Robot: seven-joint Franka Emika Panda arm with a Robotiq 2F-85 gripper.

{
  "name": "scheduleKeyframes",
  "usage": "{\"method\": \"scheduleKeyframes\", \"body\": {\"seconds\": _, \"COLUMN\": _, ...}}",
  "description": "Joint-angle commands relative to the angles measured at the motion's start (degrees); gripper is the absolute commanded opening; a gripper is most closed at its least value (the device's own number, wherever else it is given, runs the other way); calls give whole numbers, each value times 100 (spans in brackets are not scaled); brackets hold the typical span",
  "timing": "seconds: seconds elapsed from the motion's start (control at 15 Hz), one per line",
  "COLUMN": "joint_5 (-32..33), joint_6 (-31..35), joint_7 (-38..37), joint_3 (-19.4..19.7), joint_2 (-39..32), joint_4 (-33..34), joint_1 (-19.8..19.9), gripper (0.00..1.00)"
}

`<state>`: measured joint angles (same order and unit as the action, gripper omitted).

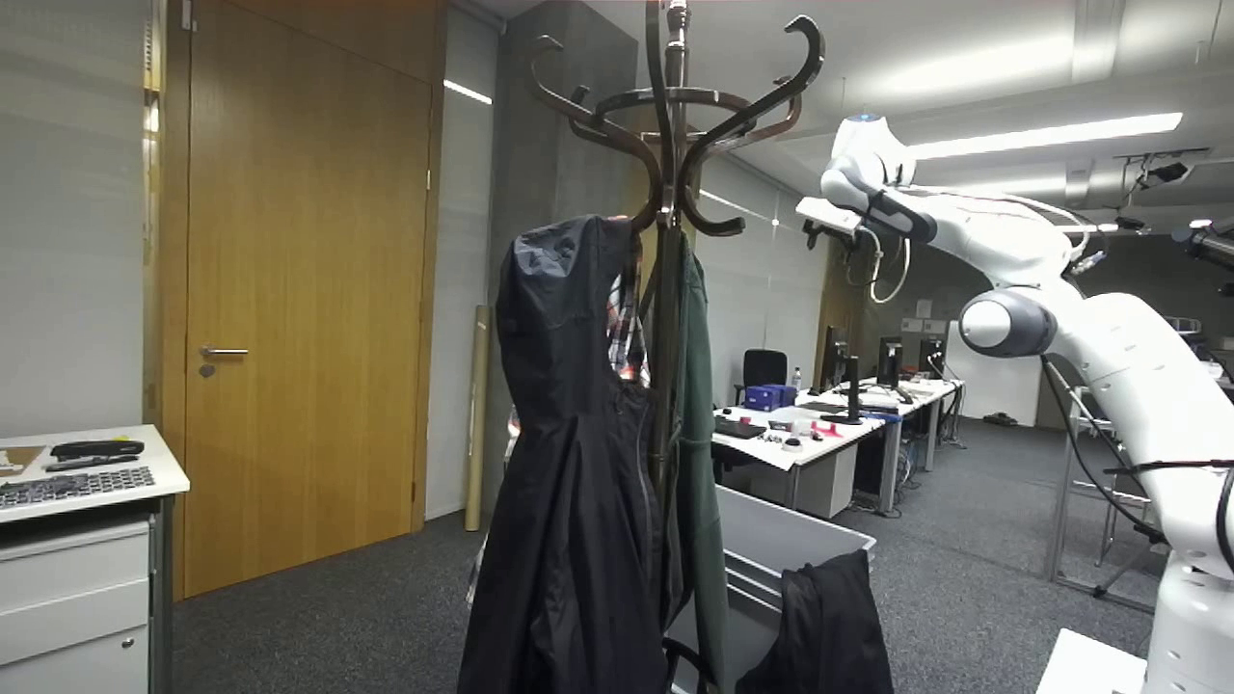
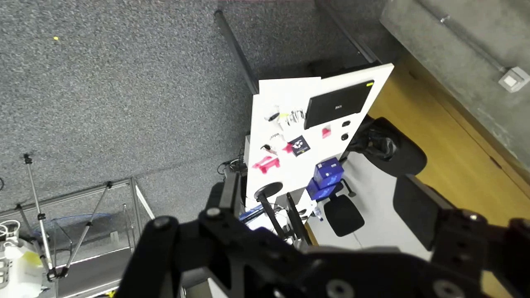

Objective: Put the black hoodie in the white container.

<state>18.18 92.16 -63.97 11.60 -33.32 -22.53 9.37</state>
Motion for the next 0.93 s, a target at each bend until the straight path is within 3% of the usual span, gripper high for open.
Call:
{"method": "scheduleKeyframes", "body": {"seconds": 0.0, "joint_5": -248, "joint_6": -620, "joint_7": 715, "joint_3": -160, "joint_2": 350, "joint_4": -205, "joint_1": 177, "gripper": 100}}
{"method": "scheduleKeyframes", "body": {"seconds": 0.4, "joint_5": -220, "joint_6": -1481, "joint_7": 1279, "joint_3": -92, "joint_2": 311, "joint_4": -151, "joint_1": 295, "gripper": 100}}
{"method": "scheduleKeyframes", "body": {"seconds": 0.47, "joint_5": -339, "joint_6": -1817, "joint_7": 1413, "joint_3": 37, "joint_2": -31, "joint_4": 432, "joint_1": 346, "gripper": 100}}
{"method": "scheduleKeyframes", "body": {"seconds": 0.53, "joint_5": -212, "joint_6": -1697, "joint_7": 1392, "joint_3": -72, "joint_2": 241, "joint_4": -93, "joint_1": 340, "gripper": 100}}
{"method": "scheduleKeyframes", "body": {"seconds": 0.67, "joint_5": -197, "joint_6": -1802, "joint_7": 1488, "joint_3": -66, "joint_2": 157, "joint_4": -70, "joint_1": 380, "gripper": 100}}
{"method": "scheduleKeyframes", "body": {"seconds": 0.73, "joint_5": -365, "joint_6": -2051, "joint_7": 1637, "joint_3": 35, "joint_2": -163, "joint_4": 453, "joint_1": 444, "gripper": 100}}
{"method": "scheduleKeyframes", "body": {"seconds": 0.87, "joint_5": -500, "joint_6": -2024, "joint_7": 1742, "joint_3": -15, "joint_2": -259, "joint_4": 548, "joint_1": 564, "gripper": 100}}
